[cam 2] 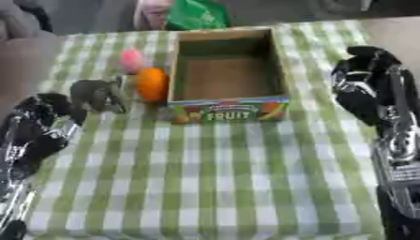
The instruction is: Pick up objects on the table and place them in the box.
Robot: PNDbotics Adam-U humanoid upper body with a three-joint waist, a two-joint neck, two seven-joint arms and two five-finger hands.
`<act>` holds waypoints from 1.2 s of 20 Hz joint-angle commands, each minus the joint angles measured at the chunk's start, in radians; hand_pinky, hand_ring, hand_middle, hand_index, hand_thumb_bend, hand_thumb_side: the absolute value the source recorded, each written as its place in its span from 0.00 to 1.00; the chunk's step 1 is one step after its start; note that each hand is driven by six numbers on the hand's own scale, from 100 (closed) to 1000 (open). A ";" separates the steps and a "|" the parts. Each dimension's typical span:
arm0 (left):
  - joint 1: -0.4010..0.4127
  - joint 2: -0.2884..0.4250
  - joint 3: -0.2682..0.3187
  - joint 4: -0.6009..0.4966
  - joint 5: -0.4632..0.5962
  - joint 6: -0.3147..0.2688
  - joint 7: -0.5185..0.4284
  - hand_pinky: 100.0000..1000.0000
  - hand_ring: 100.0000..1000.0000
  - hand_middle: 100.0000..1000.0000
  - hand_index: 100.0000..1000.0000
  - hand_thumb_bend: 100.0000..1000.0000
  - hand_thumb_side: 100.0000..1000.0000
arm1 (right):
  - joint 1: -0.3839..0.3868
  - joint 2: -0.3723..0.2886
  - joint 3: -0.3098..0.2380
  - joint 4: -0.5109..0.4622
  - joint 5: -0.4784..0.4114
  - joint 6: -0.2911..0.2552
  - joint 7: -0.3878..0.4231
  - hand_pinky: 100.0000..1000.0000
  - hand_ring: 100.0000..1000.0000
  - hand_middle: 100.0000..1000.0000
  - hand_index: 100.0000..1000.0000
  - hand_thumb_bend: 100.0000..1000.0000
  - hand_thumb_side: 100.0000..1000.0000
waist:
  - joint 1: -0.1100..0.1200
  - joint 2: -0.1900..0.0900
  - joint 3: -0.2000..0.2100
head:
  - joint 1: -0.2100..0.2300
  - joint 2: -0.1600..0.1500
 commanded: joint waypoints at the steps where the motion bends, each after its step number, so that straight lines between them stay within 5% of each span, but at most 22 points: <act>1: -0.031 0.069 0.016 -0.021 -0.024 0.007 -0.008 0.72 0.51 0.46 0.59 0.48 0.00 | -0.007 -0.015 0.000 -0.014 0.006 -0.002 0.002 0.60 0.61 0.51 0.70 0.00 0.05 | -0.001 -0.018 0.000 | 0.002 0.005; 6: -0.087 0.167 0.034 -0.016 -0.093 0.035 -0.038 0.71 0.51 0.47 0.60 0.49 0.00 | -0.003 -0.017 -0.001 -0.012 0.006 -0.002 0.002 0.60 0.61 0.51 0.70 0.00 0.05 | 0.002 -0.021 0.001 | 0.002 0.005; 11: -0.094 0.176 0.036 -0.016 -0.122 0.041 -0.045 0.71 0.51 0.47 0.60 0.49 0.00 | -0.003 -0.017 -0.001 -0.012 0.005 -0.002 0.001 0.60 0.61 0.51 0.70 0.00 0.05 | 0.001 -0.021 0.001 | 0.002 0.005; 12: -0.100 0.183 0.030 -0.013 -0.127 0.045 -0.049 0.72 0.56 0.52 0.65 0.57 0.03 | 0.001 -0.020 0.002 -0.010 0.006 -0.002 0.003 0.60 0.61 0.51 0.70 0.00 0.06 | 0.007 -0.026 -0.003 | 0.000 0.005; 24: -0.385 0.467 -0.157 0.238 -0.303 0.167 -0.225 0.72 0.62 0.58 0.72 0.70 0.09 | 0.009 -0.024 0.020 -0.002 0.001 -0.005 0.022 0.60 0.62 0.51 0.70 0.00 0.06 | 0.012 -0.039 -0.034 | 0.005 0.005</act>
